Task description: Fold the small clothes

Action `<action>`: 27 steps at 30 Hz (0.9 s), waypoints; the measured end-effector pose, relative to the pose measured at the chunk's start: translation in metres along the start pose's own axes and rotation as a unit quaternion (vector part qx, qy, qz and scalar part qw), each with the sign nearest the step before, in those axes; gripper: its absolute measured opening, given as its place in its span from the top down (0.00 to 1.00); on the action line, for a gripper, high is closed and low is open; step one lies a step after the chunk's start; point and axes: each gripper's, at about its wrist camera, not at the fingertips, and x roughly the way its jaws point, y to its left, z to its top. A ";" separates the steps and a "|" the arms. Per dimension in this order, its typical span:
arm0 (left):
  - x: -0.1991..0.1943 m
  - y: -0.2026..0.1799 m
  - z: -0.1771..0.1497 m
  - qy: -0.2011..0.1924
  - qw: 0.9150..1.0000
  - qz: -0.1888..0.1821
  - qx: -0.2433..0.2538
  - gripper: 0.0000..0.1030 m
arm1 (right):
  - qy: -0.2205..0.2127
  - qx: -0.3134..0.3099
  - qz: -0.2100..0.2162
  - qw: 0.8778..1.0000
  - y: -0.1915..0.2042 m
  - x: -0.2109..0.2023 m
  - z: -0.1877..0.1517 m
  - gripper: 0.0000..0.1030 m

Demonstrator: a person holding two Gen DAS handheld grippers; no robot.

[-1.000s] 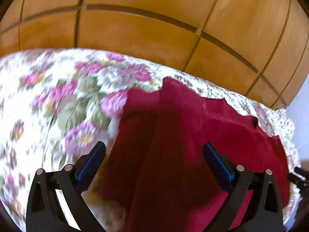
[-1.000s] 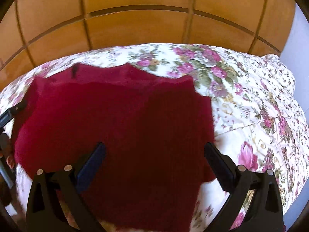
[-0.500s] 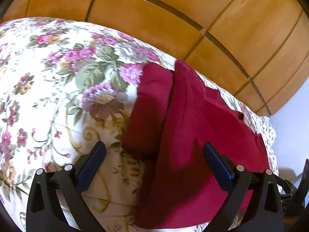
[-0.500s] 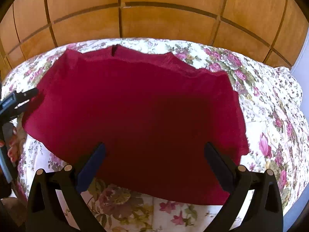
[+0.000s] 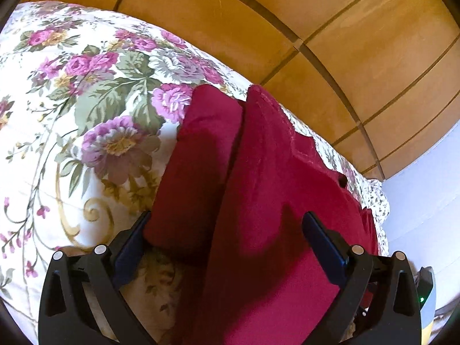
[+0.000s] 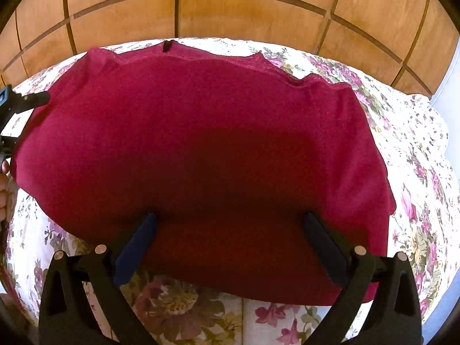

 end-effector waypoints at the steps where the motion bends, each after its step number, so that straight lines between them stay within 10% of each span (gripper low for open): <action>1: 0.001 -0.001 0.000 0.002 1.000 0.004 0.003 0.03 | 0.000 0.001 0.000 1.000 0.000 0.000 0.000 0.02; 4: 0.003 -0.002 0.001 0.000 1.000 0.011 0.002 0.05 | 0.002 0.003 0.000 1.000 0.000 0.000 0.000 0.02; 13: 0.003 0.013 0.007 0.003 1.000 0.003 -0.031 0.64 | 0.004 0.006 0.000 1.000 0.000 0.000 0.001 0.02; 27: -0.039 -0.064 0.010 -0.074 0.994 -0.031 0.080 0.74 | 0.013 0.010 0.001 1.000 0.000 0.001 0.004 0.02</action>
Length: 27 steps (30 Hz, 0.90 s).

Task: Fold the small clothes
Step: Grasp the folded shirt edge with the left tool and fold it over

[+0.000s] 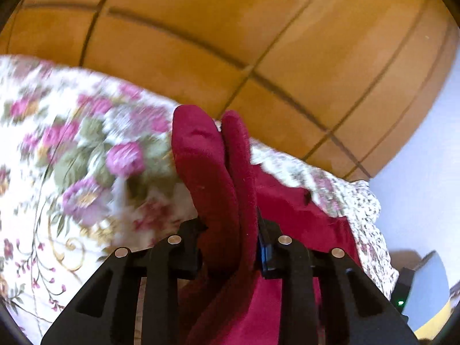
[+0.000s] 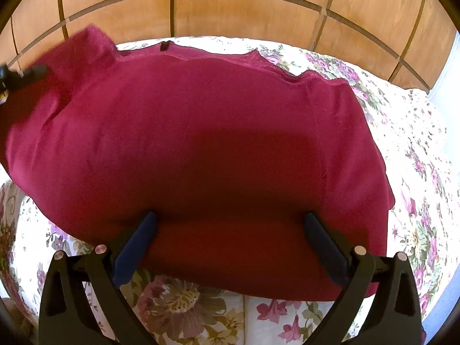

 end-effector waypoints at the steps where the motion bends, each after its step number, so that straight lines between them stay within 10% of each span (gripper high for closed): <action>1: -0.003 -0.010 0.002 -0.006 1.000 -0.007 0.008 0.74 | 0.003 0.000 0.002 1.000 0.000 0.000 0.001 0.02; 8: -0.008 -0.055 0.015 -0.011 0.998 -0.051 0.025 0.75 | 0.050 0.075 0.057 0.994 -0.042 -0.016 0.016 0.02; 16: -0.006 -0.094 0.016 0.000 0.995 -0.085 0.047 0.78 | 0.100 0.325 0.093 0.936 -0.160 -0.021 0.002 0.02; 27: 0.015 -0.161 0.003 0.031 0.988 -0.124 0.081 0.82 | 0.071 0.409 0.116 0.902 -0.203 -0.044 -0.008 0.02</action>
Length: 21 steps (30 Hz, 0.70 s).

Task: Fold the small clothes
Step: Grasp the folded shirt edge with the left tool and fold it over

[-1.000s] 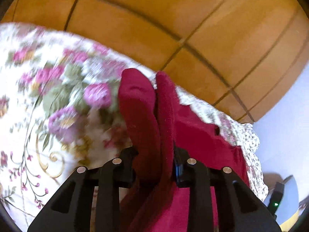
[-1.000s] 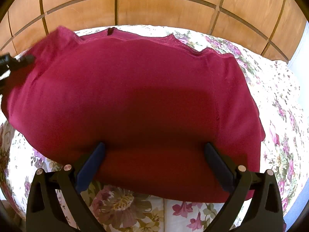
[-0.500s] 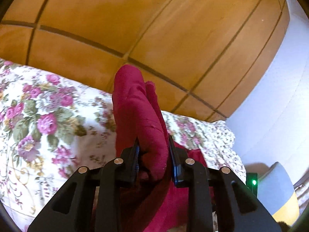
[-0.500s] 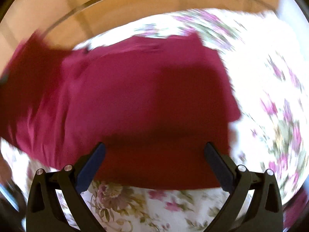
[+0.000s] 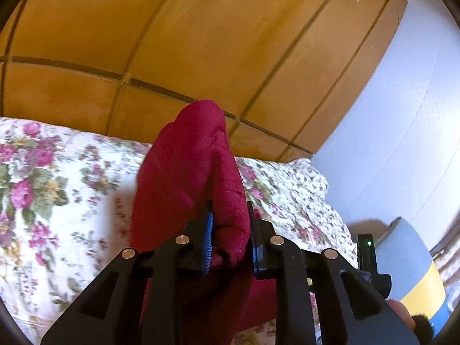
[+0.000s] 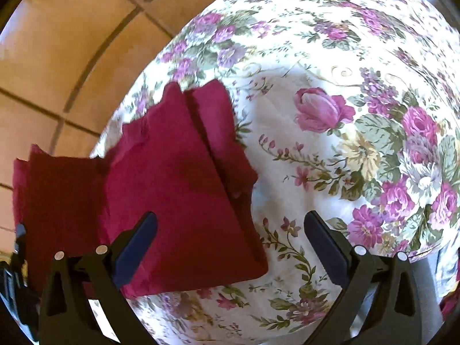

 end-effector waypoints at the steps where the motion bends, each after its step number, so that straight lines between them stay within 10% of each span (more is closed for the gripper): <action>1: 0.005 -0.004 -0.001 0.006 1.000 -0.006 -0.003 0.84 | -0.004 0.009 0.002 1.000 -0.003 -0.003 0.001 0.02; 15: 0.097 -0.061 -0.039 0.092 0.995 -0.014 0.020 0.86 | -0.030 0.099 0.039 0.994 -0.046 -0.040 0.026 0.02; 21: 0.119 -0.072 -0.084 0.181 0.981 -0.023 0.067 0.66 | -0.008 0.108 0.066 0.992 -0.045 -0.031 0.027 0.02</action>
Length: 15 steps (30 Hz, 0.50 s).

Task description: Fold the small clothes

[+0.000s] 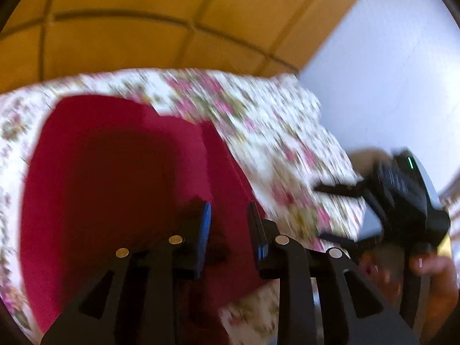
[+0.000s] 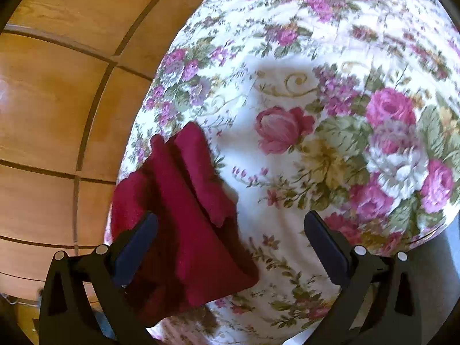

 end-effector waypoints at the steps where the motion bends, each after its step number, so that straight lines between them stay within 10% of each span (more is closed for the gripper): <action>1: -0.006 -0.005 -0.008 -0.005 1.000 -0.015 0.017 0.43 | 0.000 -0.005 0.004 1.000 0.002 0.001 0.000 0.02; 3: -0.021 -0.015 -0.020 -0.027 0.998 -0.033 0.049 0.21 | -0.004 -0.016 0.011 1.000 0.008 0.002 0.000 0.02; 8: -0.079 -0.026 -0.053 -0.124 0.983 -0.018 0.136 0.21 | 0.001 -0.037 0.041 0.998 0.019 0.006 -0.004 0.02; 11: -0.110 -0.001 -0.063 -0.199 0.973 0.042 0.107 0.21 | 0.025 -0.039 0.068 0.997 0.025 0.016 -0.011 0.02; 15: -0.122 0.050 -0.065 -0.206 0.972 0.112 0.009 0.21 | 0.054 -0.044 0.097 0.993 0.034 0.030 -0.019 0.02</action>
